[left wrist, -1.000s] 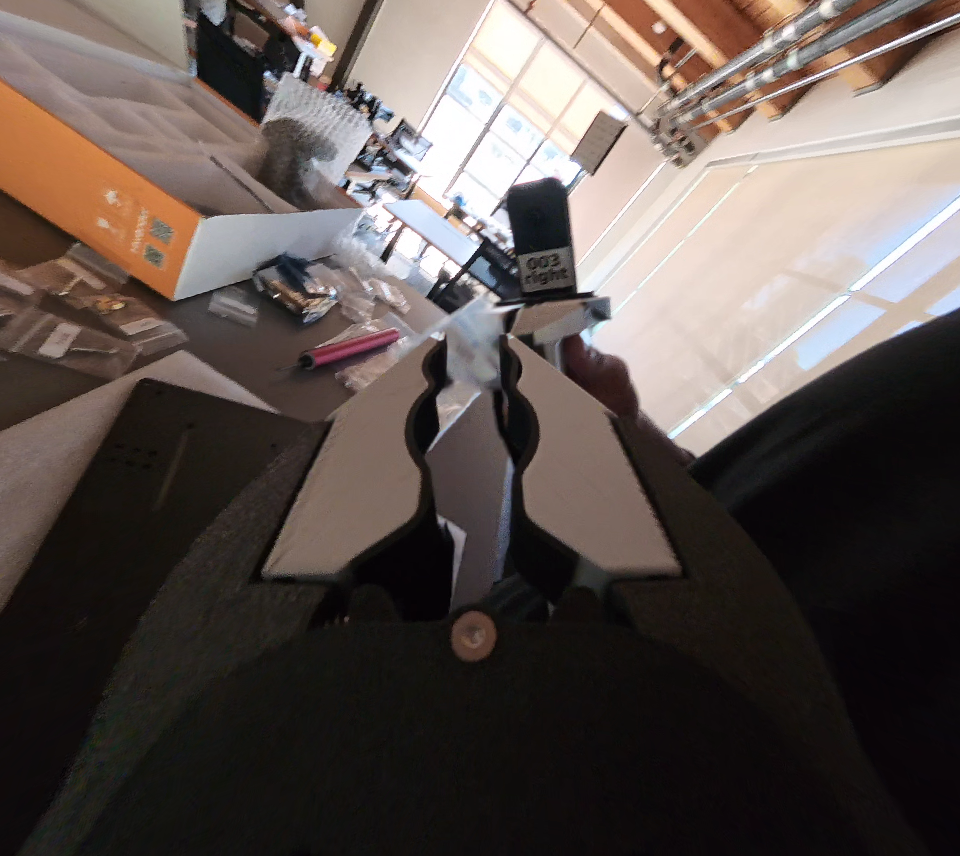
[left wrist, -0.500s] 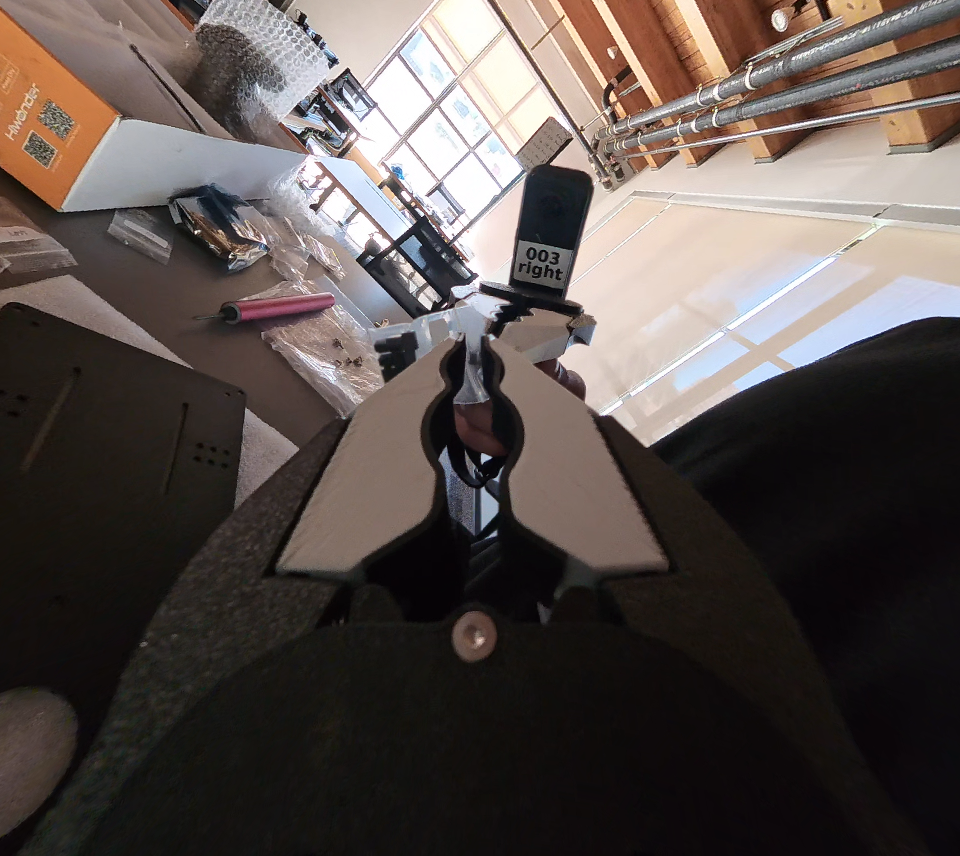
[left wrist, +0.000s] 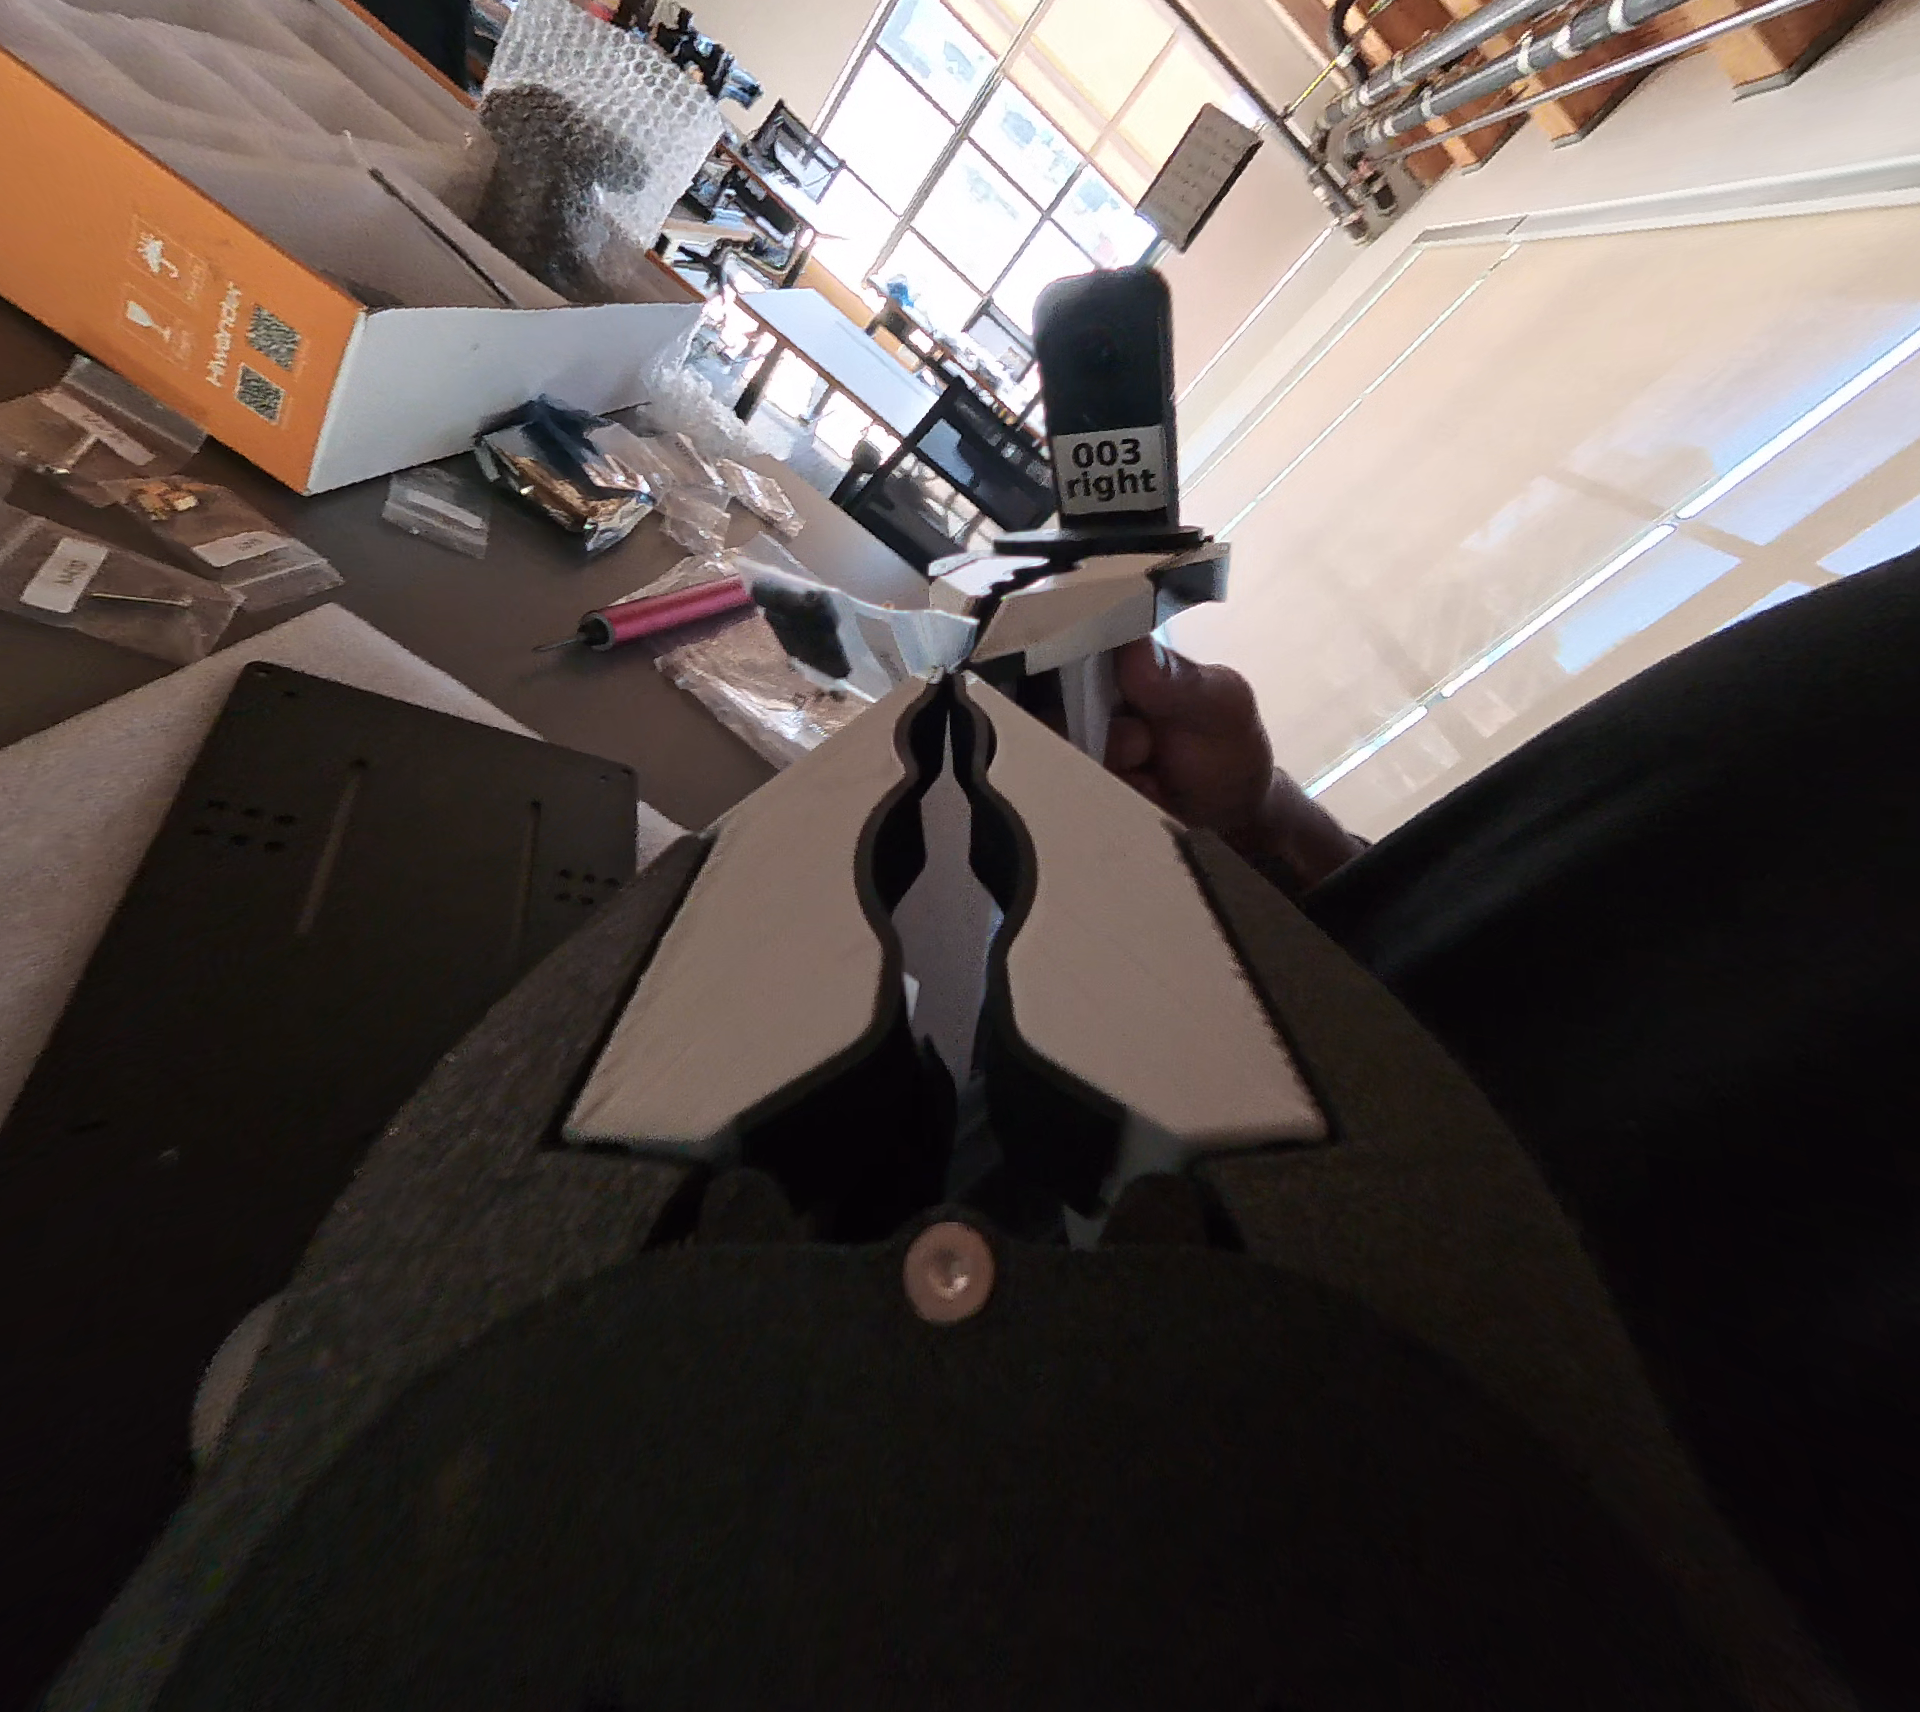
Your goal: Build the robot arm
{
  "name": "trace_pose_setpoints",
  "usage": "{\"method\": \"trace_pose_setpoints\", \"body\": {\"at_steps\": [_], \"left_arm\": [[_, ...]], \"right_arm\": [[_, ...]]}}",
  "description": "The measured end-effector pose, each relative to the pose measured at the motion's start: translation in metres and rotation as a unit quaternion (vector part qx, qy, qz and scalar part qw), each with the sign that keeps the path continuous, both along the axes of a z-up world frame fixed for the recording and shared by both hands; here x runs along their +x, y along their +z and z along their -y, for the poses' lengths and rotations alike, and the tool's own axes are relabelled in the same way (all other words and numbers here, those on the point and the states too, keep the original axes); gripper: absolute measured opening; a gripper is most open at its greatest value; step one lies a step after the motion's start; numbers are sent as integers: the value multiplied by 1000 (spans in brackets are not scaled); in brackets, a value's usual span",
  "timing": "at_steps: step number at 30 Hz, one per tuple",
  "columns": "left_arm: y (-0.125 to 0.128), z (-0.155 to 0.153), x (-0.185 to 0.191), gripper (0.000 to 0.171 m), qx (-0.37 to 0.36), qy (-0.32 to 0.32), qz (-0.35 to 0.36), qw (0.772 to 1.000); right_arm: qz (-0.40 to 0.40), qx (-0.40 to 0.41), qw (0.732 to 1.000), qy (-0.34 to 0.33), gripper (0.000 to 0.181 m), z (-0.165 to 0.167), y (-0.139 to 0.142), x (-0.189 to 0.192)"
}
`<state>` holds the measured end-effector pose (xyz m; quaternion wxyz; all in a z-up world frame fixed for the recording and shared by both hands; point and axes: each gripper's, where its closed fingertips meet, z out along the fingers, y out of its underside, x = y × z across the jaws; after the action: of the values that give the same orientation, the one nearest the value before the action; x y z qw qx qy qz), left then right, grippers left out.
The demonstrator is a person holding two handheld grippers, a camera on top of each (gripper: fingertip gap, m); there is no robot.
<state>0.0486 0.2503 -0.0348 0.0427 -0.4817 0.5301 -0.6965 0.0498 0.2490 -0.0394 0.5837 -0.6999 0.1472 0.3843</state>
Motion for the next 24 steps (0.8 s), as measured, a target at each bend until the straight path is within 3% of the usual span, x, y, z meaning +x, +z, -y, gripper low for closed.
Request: {"method": "trace_pose_setpoints", "body": {"at_steps": [4,6,9,12,18,24], "left_arm": [[-6,1,-1,0,25,1,-5,1000],[-6,4,-3,0,18,-8,-3,1000],[-6,6,-4,0,10,-19,-3,1000],[-8,5,-2,0,33,-6,2,999],[-35,-2,12,0,215,84,-12,973],[-72,-2,21,0,188,125,-96,969]], "right_arm": [[46,-34,998,4,0,-2,-10,-4],[72,-54,996,8,13,-4,-14,-6],[111,-58,992,17,0,-3,-13,-10],[138,-69,988,4,0,-3,-13,-7],[162,-125,976,-80,0,-5,-34,15],[201,-199,947,-153,0,-4,-71,28]]}}
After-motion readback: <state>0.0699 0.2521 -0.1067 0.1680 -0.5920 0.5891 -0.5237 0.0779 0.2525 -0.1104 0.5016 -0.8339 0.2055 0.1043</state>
